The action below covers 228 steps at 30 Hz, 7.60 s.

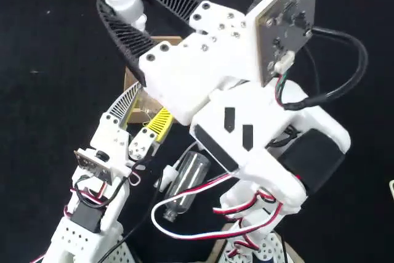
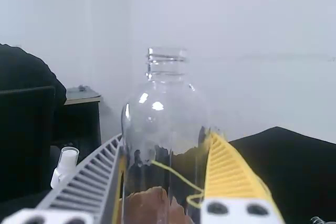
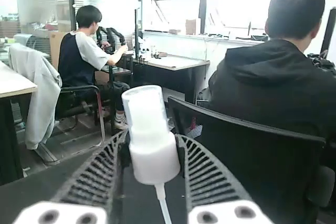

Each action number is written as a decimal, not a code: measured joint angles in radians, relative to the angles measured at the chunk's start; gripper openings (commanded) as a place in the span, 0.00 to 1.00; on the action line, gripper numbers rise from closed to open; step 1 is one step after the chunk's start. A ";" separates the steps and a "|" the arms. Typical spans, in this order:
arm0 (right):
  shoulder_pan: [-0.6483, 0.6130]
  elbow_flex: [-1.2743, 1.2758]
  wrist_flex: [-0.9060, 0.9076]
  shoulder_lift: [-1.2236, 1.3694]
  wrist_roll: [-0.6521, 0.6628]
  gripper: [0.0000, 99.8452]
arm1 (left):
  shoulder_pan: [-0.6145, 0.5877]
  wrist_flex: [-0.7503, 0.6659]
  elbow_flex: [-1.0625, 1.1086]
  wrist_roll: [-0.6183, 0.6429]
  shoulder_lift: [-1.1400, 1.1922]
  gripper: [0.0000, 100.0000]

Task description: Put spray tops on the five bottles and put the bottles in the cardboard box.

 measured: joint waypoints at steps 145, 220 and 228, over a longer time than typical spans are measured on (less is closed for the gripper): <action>0.127 1.926 -1.158 -1.057 -0.021 0.01 | 0.009 -0.060 0.000 0.000 0.000 0.03; 0.620 1.884 -0.502 -1.174 -0.021 0.14 | 0.009 -0.058 0.003 0.000 0.000 0.03; 0.784 2.242 -0.496 -1.171 -0.021 0.14 | -0.031 -0.058 0.003 0.000 0.000 0.03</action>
